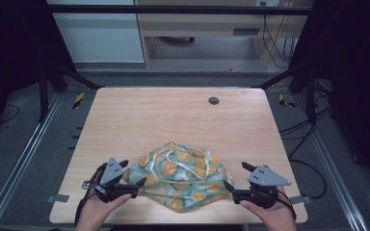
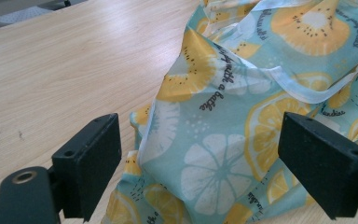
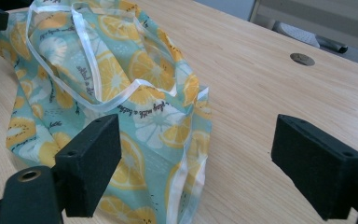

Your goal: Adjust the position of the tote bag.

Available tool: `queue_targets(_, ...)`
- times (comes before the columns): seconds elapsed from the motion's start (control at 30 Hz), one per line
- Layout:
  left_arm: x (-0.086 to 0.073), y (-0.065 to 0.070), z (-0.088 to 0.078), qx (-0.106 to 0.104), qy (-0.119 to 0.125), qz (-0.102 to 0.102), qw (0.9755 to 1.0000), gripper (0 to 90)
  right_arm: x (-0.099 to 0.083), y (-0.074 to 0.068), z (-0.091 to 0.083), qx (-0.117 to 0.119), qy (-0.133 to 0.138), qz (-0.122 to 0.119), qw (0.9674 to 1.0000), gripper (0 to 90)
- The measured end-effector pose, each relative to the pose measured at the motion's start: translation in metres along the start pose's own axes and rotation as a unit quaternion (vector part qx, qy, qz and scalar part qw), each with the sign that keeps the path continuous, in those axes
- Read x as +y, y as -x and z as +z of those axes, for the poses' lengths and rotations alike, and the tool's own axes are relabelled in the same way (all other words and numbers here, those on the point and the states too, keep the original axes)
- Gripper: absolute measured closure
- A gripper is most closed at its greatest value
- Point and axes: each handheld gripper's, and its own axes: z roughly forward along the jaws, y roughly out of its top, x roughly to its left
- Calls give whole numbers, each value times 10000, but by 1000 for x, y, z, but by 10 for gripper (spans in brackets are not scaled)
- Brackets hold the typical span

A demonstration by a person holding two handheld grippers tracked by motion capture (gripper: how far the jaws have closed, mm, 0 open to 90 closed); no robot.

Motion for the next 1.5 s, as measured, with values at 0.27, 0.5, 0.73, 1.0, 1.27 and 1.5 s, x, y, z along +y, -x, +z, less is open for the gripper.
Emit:
queue_targets(0.27, 12, 2, -10, 148, 99, 151, 9997, 138, 4, 1, 0, -251, -4, 127, 9996, 277)
queue_targets(0.5, 45, -2, -19, 156, 287, 171, 9993, 141, 30, 5, 4, -220, -86, 43, 9997, 399)
queue_targets(0.73, 70, -2, -1, 90, -13, 444, 9990, 171, 61, 2, 29, 55, -196, -362, 9991, 580)
queue_targets(1.0, 69, -5, 26, 30, -198, 348, 9992, 221, 84, 4, 75, 419, -346, -378, 9978, 610)
queue_targets(1.27, 56, -4, 31, 19, -374, 510, 9980, 375, 79, -3, 121, 778, -924, -458, 9916, 605)
queue_targets(1.5, 58, -2, 33, -55, -334, 478, 9983, 417, 74, -1, 132, 869, -1238, -469, 9874, 900)
